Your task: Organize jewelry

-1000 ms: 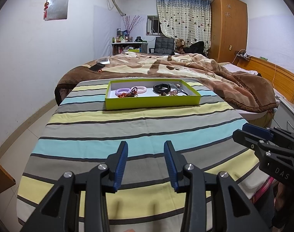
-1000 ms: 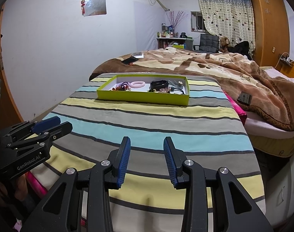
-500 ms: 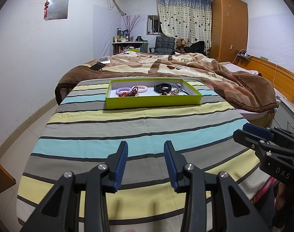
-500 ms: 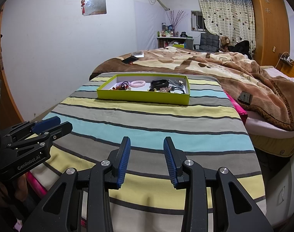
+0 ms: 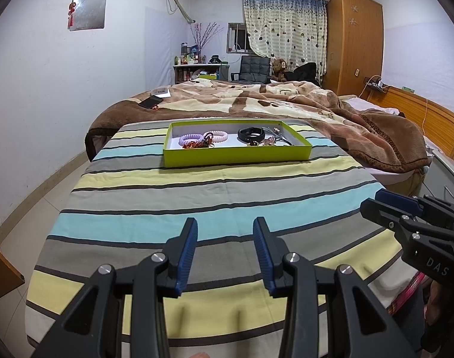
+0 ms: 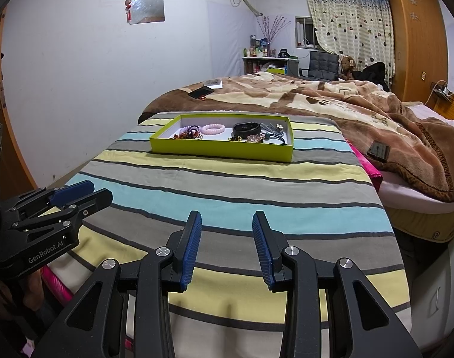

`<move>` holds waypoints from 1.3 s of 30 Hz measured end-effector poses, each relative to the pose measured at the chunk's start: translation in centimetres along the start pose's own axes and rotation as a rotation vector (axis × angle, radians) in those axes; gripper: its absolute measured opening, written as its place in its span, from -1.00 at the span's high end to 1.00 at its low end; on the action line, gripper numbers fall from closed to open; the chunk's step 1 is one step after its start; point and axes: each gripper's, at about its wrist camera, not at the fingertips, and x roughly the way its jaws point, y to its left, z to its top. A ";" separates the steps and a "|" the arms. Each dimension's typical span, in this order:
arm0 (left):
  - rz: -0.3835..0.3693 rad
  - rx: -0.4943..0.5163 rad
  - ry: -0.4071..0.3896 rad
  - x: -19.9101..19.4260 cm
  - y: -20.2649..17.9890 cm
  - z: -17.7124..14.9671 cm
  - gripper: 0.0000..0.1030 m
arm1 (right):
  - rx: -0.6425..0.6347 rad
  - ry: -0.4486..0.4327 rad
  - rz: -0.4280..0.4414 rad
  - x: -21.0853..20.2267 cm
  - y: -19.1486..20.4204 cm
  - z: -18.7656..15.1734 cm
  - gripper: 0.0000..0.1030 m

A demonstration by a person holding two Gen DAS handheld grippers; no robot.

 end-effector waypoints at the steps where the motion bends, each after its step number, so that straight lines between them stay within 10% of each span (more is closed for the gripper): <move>1: 0.000 0.000 0.001 0.0 0.1 0.0 0.22 | 0.001 0.000 0.001 0.0 0.0 0.0 0.29; 39: 0.030 -0.009 0.015 -0.1 -0.6 -0.4 0.22 | 0.000 0.001 0.000 0.0 0.0 0.0 0.29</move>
